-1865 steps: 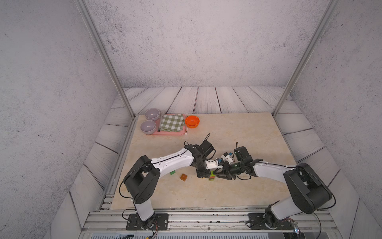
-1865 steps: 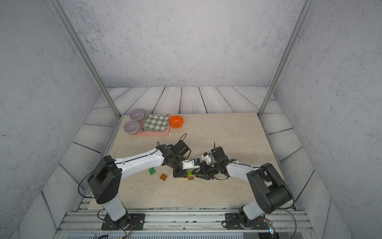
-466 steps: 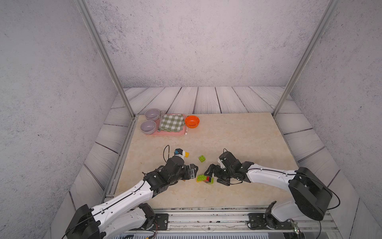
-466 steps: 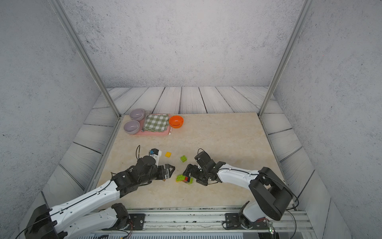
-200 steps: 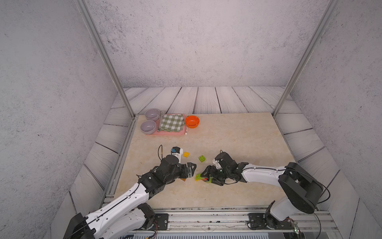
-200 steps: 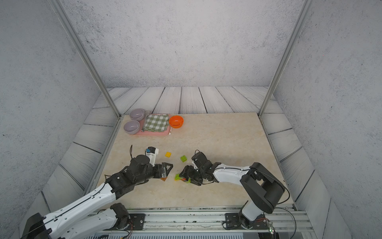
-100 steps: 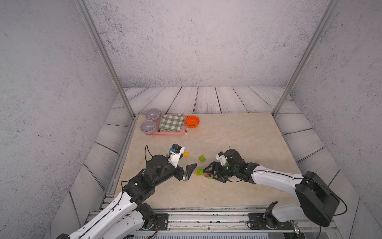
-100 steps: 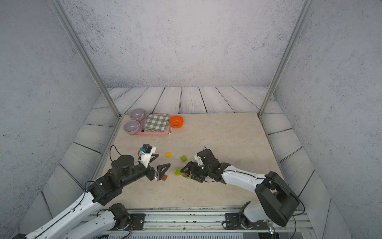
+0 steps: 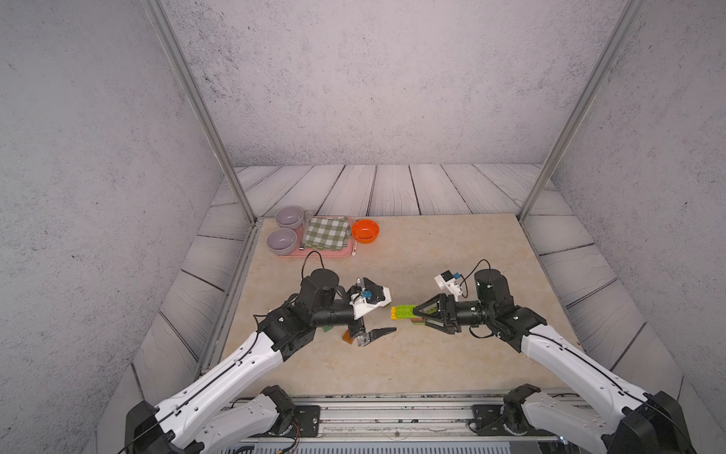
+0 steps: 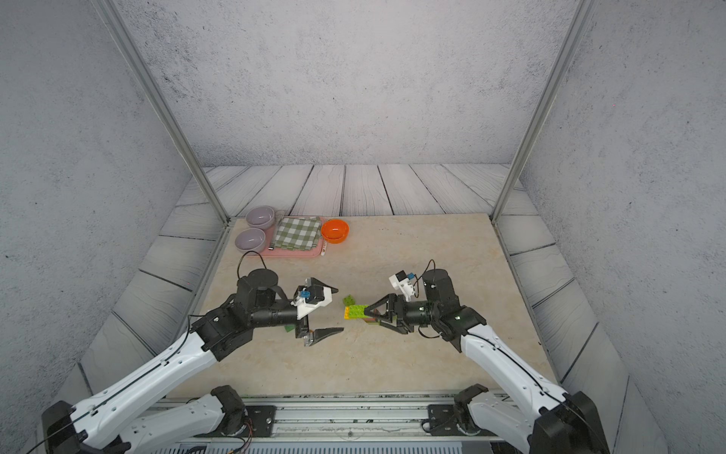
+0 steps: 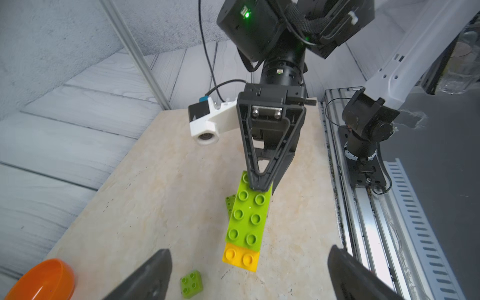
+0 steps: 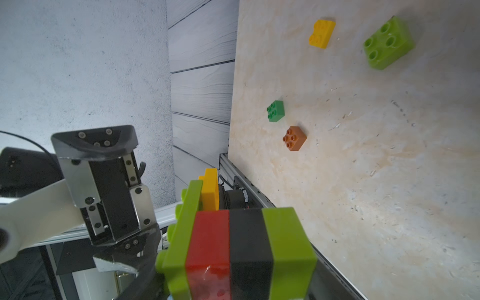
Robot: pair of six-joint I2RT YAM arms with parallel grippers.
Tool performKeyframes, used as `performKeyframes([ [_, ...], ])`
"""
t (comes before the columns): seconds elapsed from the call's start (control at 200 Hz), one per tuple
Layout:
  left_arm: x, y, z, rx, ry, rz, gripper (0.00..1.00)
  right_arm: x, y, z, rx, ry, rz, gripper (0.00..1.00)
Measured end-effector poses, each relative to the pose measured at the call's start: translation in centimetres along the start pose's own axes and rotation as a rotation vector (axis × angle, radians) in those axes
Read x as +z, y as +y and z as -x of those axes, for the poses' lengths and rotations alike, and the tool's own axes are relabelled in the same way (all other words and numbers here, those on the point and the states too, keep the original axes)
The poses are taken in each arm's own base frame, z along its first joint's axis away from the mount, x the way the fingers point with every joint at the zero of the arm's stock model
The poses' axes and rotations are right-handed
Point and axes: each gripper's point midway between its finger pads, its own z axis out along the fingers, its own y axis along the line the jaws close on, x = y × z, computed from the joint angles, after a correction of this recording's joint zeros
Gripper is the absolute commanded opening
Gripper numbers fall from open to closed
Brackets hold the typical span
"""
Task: Assemble the letter r with lego
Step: Pick up the lego brick from the center of the board.
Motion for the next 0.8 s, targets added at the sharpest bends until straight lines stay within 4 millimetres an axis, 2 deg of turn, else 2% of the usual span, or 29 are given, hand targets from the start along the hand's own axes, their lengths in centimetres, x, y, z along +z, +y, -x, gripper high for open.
performKeyframes([
  [0.07,0.4,-0.1,0.7,0.013,-0.020,-0.032,1.00,-0.1,0.5,-0.3,-0.008,0.015,0.018,0.63],
  [0.185,0.9,-0.4,1.2,0.020,-0.033,-0.070,0.95,-0.2,0.9,-0.6,-0.010,0.029,0.036,0.63],
  [0.42,3.1,-1.6,0.1,0.009,0.016,-0.121,0.92,-0.2,1.4,-0.5,-0.003,0.034,0.058,0.63],
  [0.6,4.4,-1.1,-0.9,0.005,0.060,-0.113,0.82,-0.3,1.8,-0.6,-0.004,0.037,0.066,0.63],
  [0.706,4.7,-0.6,-0.8,0.014,0.068,-0.099,0.73,-0.4,2.0,-0.6,-0.008,0.035,0.068,0.63],
  [0.801,4.9,-0.4,-0.4,0.024,0.065,-0.092,0.70,-0.4,2.1,-0.6,-0.011,0.034,0.070,0.63],
])
